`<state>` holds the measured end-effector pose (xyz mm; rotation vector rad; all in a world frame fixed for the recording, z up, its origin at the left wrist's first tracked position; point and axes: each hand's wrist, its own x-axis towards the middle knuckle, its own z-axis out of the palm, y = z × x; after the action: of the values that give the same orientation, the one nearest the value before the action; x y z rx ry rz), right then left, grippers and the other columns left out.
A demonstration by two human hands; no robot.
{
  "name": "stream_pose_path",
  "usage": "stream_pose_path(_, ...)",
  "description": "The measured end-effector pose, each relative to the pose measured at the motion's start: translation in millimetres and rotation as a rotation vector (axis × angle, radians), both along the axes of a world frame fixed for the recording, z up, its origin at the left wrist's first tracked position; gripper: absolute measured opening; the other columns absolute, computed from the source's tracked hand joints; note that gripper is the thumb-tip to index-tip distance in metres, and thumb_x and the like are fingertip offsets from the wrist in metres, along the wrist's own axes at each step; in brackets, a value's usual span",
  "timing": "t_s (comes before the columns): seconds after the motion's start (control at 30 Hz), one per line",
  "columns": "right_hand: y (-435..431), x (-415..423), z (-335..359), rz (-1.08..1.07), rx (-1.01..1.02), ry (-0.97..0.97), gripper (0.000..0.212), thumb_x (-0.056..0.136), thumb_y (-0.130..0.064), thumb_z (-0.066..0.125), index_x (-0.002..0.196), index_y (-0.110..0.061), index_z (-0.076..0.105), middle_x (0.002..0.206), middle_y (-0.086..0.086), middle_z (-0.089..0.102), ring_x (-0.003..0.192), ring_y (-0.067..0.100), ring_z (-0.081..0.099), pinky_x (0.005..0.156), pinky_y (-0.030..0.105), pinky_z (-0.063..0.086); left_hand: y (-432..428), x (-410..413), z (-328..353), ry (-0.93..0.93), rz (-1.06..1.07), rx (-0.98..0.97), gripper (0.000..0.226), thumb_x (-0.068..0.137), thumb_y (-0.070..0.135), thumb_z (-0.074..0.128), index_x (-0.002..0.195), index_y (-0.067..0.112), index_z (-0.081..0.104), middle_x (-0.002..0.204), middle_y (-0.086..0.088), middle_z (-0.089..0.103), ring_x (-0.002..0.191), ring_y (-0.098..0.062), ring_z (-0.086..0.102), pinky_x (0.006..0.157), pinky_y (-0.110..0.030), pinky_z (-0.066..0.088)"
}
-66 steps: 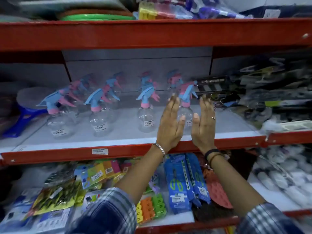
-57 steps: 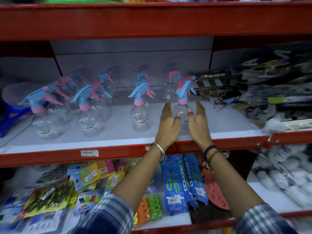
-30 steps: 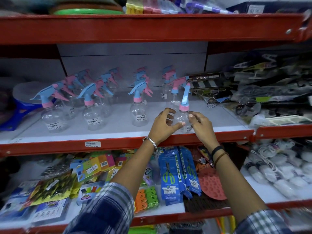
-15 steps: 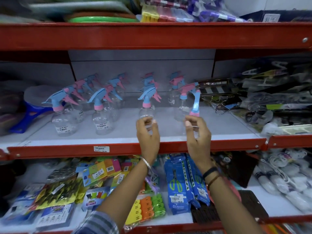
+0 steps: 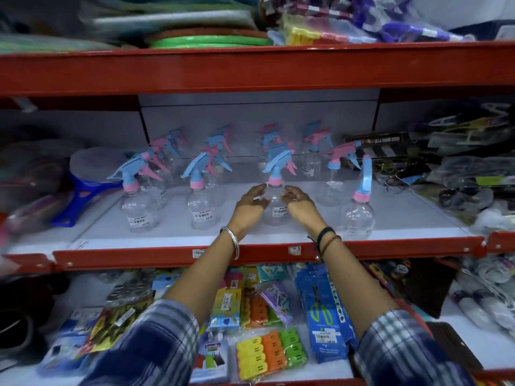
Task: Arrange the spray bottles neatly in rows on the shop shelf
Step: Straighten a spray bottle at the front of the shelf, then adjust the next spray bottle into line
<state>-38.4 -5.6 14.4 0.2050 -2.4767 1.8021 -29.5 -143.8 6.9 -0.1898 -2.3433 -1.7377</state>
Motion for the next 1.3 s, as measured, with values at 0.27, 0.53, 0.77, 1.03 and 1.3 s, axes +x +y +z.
stream_pose_path(0.27,8.2,26.1,-3.9,-0.031,0.011,0.081,0.042,0.091,-0.03,0.052,0.128,-0.01,0.051,0.13,0.009,0.057,0.117,0.023,0.054,0.1,0.036,0.044,-1.5,35.4,1.6,0.068,-0.051,-0.032,0.045,0.088,0.024,0.059,0.131,0.015,0.048,0.121,-0.002,0.055,0.099,-0.013,0.056,0.074,-0.008,0.046)
stream_pose_path(0.53,14.3,58.5,-8.5,-0.034,-0.008,0.132,0.038,0.091,-0.033,0.05,0.123,-0.013,0.057,0.122,0.007,0.061,0.109,0.02,0.057,0.091,0.034,0.049,1.6,67.4,0.5,0.089,-0.035,-0.043,0.042,0.085,0.024,0.062,0.126,0.017,0.051,0.121,-0.004,0.057,0.093,-0.016,0.061,0.072,-0.012,0.049)
stream_pose_path(0.77,8.5,69.5,-8.7,-0.085,0.001,0.116,0.042,0.092,-0.034,0.049,0.128,-0.012,0.051,0.131,0.009,0.056,0.114,0.019,0.054,0.097,0.034,0.043,-1.1,78.5,-4.7,0.112,0.0,-0.093,0.044,0.087,0.024,0.06,0.129,0.018,0.049,0.132,-0.003,0.05,0.114,-0.017,0.051,0.093,-0.028,0.043)
stream_pose_path(1.03,-47.1,123.3,-17.8,-0.388,-0.143,0.649,0.018,0.09,-0.018,0.051,0.106,-0.012,0.056,0.106,-0.001,0.052,0.099,0.01,0.051,0.087,0.014,0.04,-63.6,81.5,-7.1,0.339,0.411,0.101,0.023,0.089,0.014,0.052,0.112,0.011,0.053,0.119,-0.008,0.051,0.108,-0.019,0.05,0.093,-0.034,0.044)
stream_pose_path(1.3,-139.9,61.7,-7.2,-0.033,0.047,0.302,0.034,0.092,-0.02,0.048,0.123,-0.007,0.049,0.127,0.011,0.049,0.115,0.024,0.052,0.097,0.034,0.043,-124.0,38.2,4.7,0.079,0.324,0.076,0.043,0.094,0.023,0.047,0.132,0.006,0.038,0.133,-0.009,0.045,0.121,-0.023,0.045,0.095,-0.026,0.038)
